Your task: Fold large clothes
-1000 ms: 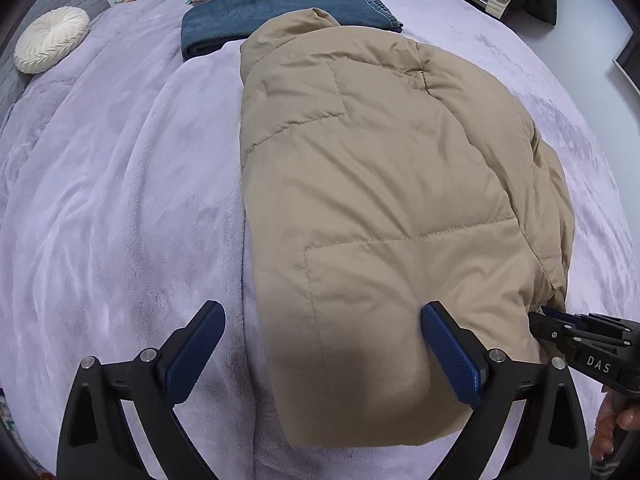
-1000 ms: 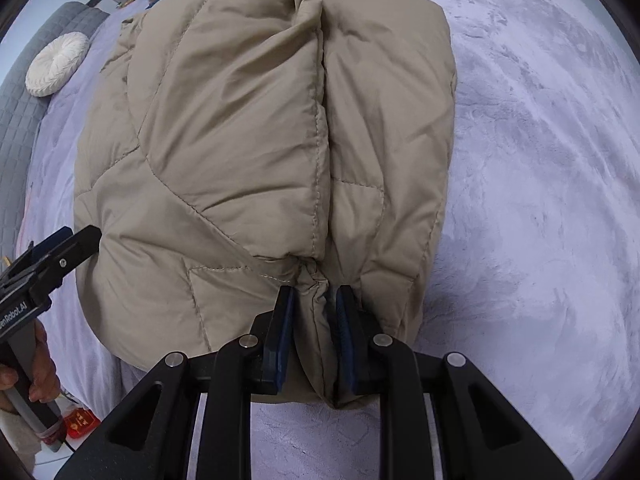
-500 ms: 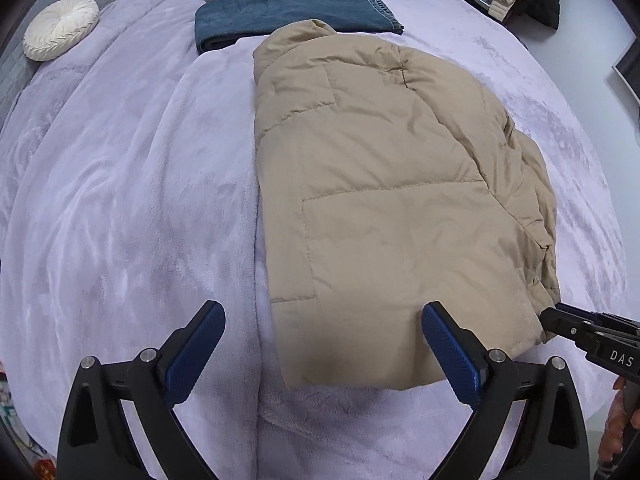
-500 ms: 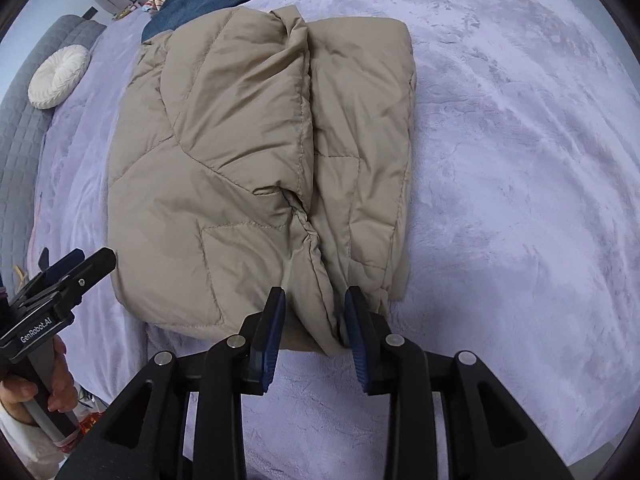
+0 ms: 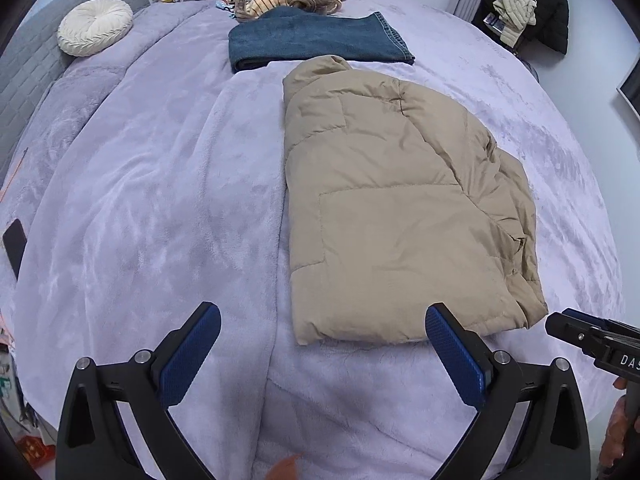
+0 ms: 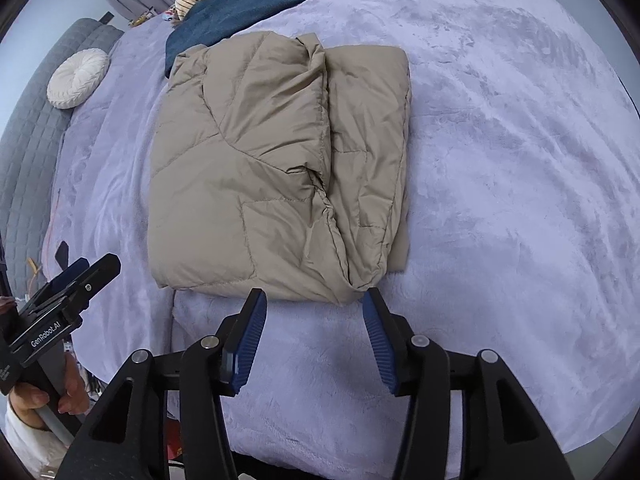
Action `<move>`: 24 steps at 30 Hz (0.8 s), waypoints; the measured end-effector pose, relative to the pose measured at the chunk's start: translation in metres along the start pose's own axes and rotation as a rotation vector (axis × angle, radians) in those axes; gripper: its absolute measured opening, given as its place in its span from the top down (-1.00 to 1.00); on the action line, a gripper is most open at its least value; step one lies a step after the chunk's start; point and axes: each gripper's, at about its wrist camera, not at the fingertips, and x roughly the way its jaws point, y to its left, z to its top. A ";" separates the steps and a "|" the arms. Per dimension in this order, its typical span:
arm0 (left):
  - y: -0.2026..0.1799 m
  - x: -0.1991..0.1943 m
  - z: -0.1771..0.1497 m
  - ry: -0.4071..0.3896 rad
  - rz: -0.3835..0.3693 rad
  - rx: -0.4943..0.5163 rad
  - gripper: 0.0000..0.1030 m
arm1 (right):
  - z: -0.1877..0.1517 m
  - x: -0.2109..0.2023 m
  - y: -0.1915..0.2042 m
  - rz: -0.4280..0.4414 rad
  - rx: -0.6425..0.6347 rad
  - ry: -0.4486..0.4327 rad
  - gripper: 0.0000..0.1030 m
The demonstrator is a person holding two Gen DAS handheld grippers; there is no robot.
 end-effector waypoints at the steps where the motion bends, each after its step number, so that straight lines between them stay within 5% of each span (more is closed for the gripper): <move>1: 0.000 -0.005 -0.002 -0.001 -0.001 -0.009 -0.99 | 0.002 0.000 0.007 -0.003 -0.001 -0.010 -0.14; 7: -0.010 -0.042 -0.012 -0.071 0.053 0.005 -0.99 | -0.005 -0.044 0.019 -0.068 -0.026 -0.162 -0.56; 12: -0.015 -0.075 -0.019 -0.136 0.074 -0.013 -0.99 | -0.011 -0.073 0.026 -0.116 -0.036 -0.242 -0.58; 15: -0.018 -0.091 -0.022 -0.159 0.091 -0.011 -0.99 | -0.015 -0.087 0.029 -0.126 -0.043 -0.280 -1.00; 24: -0.014 -0.116 -0.034 -0.181 0.080 -0.036 -0.99 | -0.029 -0.115 0.035 -0.152 -0.048 -0.320 -0.99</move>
